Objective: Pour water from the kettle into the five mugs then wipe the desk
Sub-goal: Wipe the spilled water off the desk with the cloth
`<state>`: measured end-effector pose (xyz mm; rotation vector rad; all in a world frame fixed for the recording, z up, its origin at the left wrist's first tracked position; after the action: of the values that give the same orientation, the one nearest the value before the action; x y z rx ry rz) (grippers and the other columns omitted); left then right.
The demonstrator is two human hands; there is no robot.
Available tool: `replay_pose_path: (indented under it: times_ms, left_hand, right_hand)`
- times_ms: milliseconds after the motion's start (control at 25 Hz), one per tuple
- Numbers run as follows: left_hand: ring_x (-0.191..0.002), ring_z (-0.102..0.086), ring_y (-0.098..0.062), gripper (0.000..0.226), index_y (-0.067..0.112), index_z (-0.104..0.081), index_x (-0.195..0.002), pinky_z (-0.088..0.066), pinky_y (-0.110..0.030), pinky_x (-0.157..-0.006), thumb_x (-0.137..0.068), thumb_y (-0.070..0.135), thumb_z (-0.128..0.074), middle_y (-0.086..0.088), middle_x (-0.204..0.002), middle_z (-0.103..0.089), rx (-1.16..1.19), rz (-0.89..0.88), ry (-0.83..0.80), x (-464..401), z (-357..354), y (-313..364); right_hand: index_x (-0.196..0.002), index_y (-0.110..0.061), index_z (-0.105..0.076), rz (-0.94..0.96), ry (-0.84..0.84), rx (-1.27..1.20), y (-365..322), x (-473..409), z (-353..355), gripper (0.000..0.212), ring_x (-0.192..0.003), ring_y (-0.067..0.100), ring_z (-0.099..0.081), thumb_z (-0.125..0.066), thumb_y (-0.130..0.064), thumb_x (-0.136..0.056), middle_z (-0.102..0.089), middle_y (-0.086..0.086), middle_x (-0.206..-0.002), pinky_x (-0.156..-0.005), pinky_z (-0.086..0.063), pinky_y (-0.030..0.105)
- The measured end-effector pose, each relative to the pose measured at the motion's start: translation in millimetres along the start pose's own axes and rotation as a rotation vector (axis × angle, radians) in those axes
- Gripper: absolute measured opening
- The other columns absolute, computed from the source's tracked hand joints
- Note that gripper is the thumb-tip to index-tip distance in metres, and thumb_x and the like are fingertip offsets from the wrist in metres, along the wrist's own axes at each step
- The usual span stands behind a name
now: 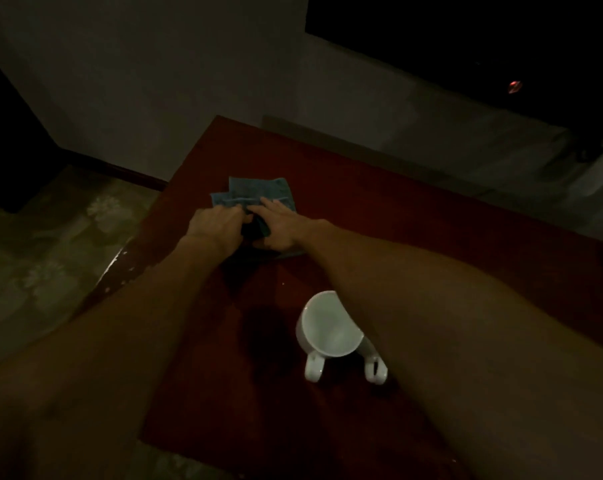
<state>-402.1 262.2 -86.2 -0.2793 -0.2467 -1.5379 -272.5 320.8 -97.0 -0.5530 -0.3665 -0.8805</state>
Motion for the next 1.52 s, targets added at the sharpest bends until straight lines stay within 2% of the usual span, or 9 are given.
replay_pose_path:
  times_ms: [160, 280, 600, 840, 960, 1120, 1280, 1520]
  left_hand:
    - [-0.112, -0.058, -0.027, 0.043, 0.025, -0.051, -0.135, -0.044, -0.041, -0.091, -0.094, 0.036, -0.058, -0.005, -0.128, -0.058, -0.02, -0.044, -0.051, -36.7, 16.0, 52.7]
    - [-0.112, -0.057, -0.025, 0.047, 0.024, -0.054, -0.132, -0.043, -0.038, -0.088, -0.09, 0.041, -0.065, -0.004, -0.125, -0.059, -0.053, -0.108, -0.063, -52.2, 30.0, 99.8]
    - [-0.109, -0.059, -0.023, 0.043, 0.024, -0.056, -0.126, -0.042, -0.035, -0.081, -0.088, 0.042, -0.065, -0.003, -0.12, -0.061, -0.126, -0.308, -0.042, -69.5, 38.9, 245.2]
    - [-0.109, -0.058, -0.023, 0.04, 0.022, -0.056, -0.122, -0.042, -0.036, -0.085, -0.087, 0.038, -0.068, -0.004, -0.118, -0.061, -0.164, -0.431, -0.013, -65.9, 43.5, 363.1]
    - [-0.11, -0.058, -0.024, 0.037, 0.021, -0.056, -0.121, -0.045, -0.037, -0.087, -0.088, 0.033, -0.067, -0.005, -0.12, -0.061, -0.154, -0.472, 0.006, -63.4, 44.8, 410.6]
    - [-0.115, -0.056, -0.024, 0.045, 0.021, -0.052, -0.131, -0.045, -0.038, -0.09, -0.089, 0.031, -0.068, -0.005, -0.126, -0.058, -0.125, -0.511, -0.02, -58.8, 47.5, 460.6]
    - [-0.114, -0.057, -0.023, 0.04, 0.021, -0.053, -0.128, -0.045, -0.036, -0.089, -0.091, 0.029, -0.066, -0.004, -0.125, -0.059, -0.155, -0.565, -0.006, -50.0, 50.1, 507.2]
    - [-0.107, -0.061, -0.022, 0.041, 0.02, -0.054, -0.123, -0.046, -0.034, -0.08, -0.087, 0.032, -0.07, -0.004, -0.118, -0.062, -0.207, -0.668, 0.022, -28.5, 46.9, 579.3]
  right_hand:
    - [-0.159, -0.026, -0.005, -0.039, 0.015, -0.056, 61.1, 20.1, 8.3, 0.087, -0.153, 0.029, 0.009, -0.061, -0.045, -0.094, 0.009, 0.004, -0.167, -0.122, -0.006, 0.055]
    - [-0.159, -0.027, -0.006, -0.081, 0.03, -0.101, 102.6, 44.4, 11.7, 0.089, -0.153, 0.028, 0.009, -0.063, -0.045, -0.093, 0.009, 0.004, -0.167, -0.123, -0.004, 0.053]
    - [-0.158, -0.031, -0.01, -0.231, 0.074, -0.212, 225.1, 132.7, -1.6, 0.094, -0.153, 0.026, 0.006, -0.071, -0.042, -0.087, 0.007, 0.001, -0.167, -0.123, -0.005, 0.051]
    - [-0.158, -0.028, -0.011, -0.377, 0.116, -0.249, 312.2, 204.0, -23.3, 0.103, -0.153, 0.026, -0.002, -0.078, -0.041, -0.081, -0.001, 0.002, -0.167, -0.123, -0.012, 0.052]
    - [-0.158, -0.024, -0.008, -0.418, 0.089, -0.22, 343.2, 239.4, -23.7, 0.107, -0.153, 0.027, -0.006, -0.08, -0.034, -0.08, -0.003, 0.005, -0.166, -0.122, -0.016, 0.052]
    - [-0.158, -0.021, -0.005, -0.461, 0.036, -0.134, 371.7, 278.7, -20.8, 0.109, -0.151, 0.03, -0.013, -0.081, -0.032, -0.08, -0.005, 0.008, -0.166, -0.121, -0.021, 0.05]
    - [-0.156, -0.021, -0.01, -0.499, -0.003, -0.107, 402.7, 313.8, -25.0, 0.108, -0.145, 0.033, -0.029, -0.084, -0.027, -0.077, -0.019, 0.01, -0.163, -0.116, -0.031, 0.05]
    - [-0.158, -0.019, 0.001, -0.554, 0.011, -0.135, 446.7, 375.1, -49.0, 0.116, -0.147, 0.032, -0.025, -0.082, -0.026, -0.078, -0.012, 0.009, -0.165, -0.12, -0.025, 0.048]
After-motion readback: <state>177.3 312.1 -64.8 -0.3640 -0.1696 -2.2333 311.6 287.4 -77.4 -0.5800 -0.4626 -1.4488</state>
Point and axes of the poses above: each hand's wrist, its own x-axis away from the middle knuckle, its own z-axis out of the back of the hand, y = z × x, the point moved 1 cm from there along -x, towards the middle knuckle
